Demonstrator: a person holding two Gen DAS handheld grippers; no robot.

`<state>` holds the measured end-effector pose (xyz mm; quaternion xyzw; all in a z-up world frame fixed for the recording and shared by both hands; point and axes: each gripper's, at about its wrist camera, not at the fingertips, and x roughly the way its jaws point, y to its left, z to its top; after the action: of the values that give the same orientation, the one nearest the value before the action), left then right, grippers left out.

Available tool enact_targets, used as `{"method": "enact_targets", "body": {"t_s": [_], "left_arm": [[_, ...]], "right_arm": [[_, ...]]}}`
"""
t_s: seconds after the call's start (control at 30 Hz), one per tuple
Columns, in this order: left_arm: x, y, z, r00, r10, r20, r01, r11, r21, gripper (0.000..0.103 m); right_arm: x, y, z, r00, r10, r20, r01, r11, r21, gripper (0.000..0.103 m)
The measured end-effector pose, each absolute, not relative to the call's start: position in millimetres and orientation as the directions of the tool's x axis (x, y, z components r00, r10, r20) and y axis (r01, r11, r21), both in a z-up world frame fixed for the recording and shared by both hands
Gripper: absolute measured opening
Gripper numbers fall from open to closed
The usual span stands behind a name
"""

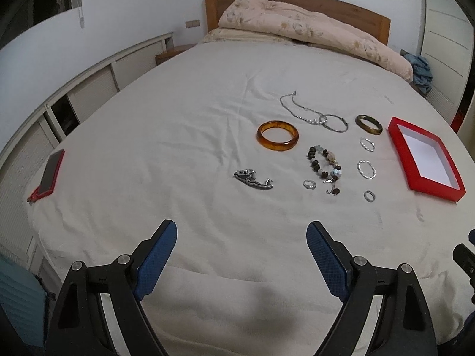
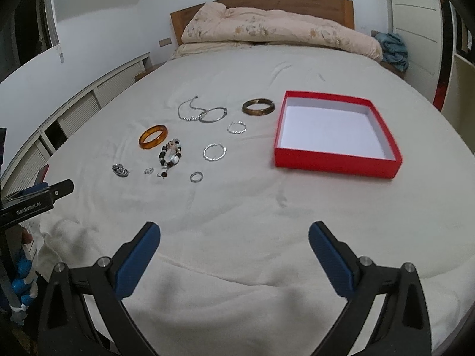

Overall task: Organize jewelry
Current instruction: 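Move both tools toward the jewelry on the bed, then grasp the silver watch with the left tool while the right tool grasps a small silver ring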

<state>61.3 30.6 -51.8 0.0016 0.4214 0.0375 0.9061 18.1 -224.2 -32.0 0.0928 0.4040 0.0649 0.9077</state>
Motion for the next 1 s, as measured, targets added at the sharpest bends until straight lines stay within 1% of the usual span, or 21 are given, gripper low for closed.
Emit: {"method": "enact_targets", "body": {"t_s": [0.07,0.1,0.13,0.17,0.23,0.33,0.47,0.63,0.8,1.0], "left_arm": [[63,33,-54,0.638,0.069,-0.767,-0.067,0.997,0.034,0.087],[66,33,-55,0.636,0.067,-0.769,-0.067,0.997,0.032,0.086],[69,34,-57,0.633,0.063,-0.772,-0.064,0.998,0.029,0.084],[71,35,-58,0.629,0.061,-0.775,-0.063,0.998,0.027,0.083],[75,36,-61,0.621,0.061,-0.781,-0.066,0.998,0.025,0.083],[82,38,-66,0.61,0.057,-0.791,-0.065,0.998,0.022,0.081],[90,40,-72,0.597,0.057,-0.8,-0.068,0.997,0.02,0.08],[101,43,-78,0.581,0.041,-0.813,-0.064,0.998,0.005,0.077],[116,44,-83,0.572,0.02,-0.82,-0.056,0.998,-0.015,0.076],[135,49,-94,0.555,0.0,-0.832,-0.07,0.996,-0.047,0.071]], "right_arm": [[23,-222,-34,0.66,0.205,-0.723,-0.052,0.972,0.227,0.098],[25,-221,-35,0.657,0.21,-0.724,-0.058,0.972,0.23,0.095],[27,-220,-36,0.654,0.217,-0.724,-0.065,0.97,0.232,0.089],[31,-218,-37,0.65,0.226,-0.726,-0.074,0.969,0.236,0.086],[37,-216,-40,0.64,0.24,-0.73,-0.083,0.966,0.245,0.076],[46,-211,-45,0.626,0.262,-0.734,-0.099,0.961,0.258,0.068],[57,-207,-52,0.607,0.282,-0.743,-0.113,0.956,0.27,0.065],[69,-201,-59,0.588,0.313,-0.746,-0.132,0.947,0.294,0.048],[81,-194,-62,0.578,0.341,-0.742,-0.15,0.937,0.314,0.045],[93,-181,-65,0.56,0.379,-0.736,-0.186,0.924,0.335,0.043]]}}
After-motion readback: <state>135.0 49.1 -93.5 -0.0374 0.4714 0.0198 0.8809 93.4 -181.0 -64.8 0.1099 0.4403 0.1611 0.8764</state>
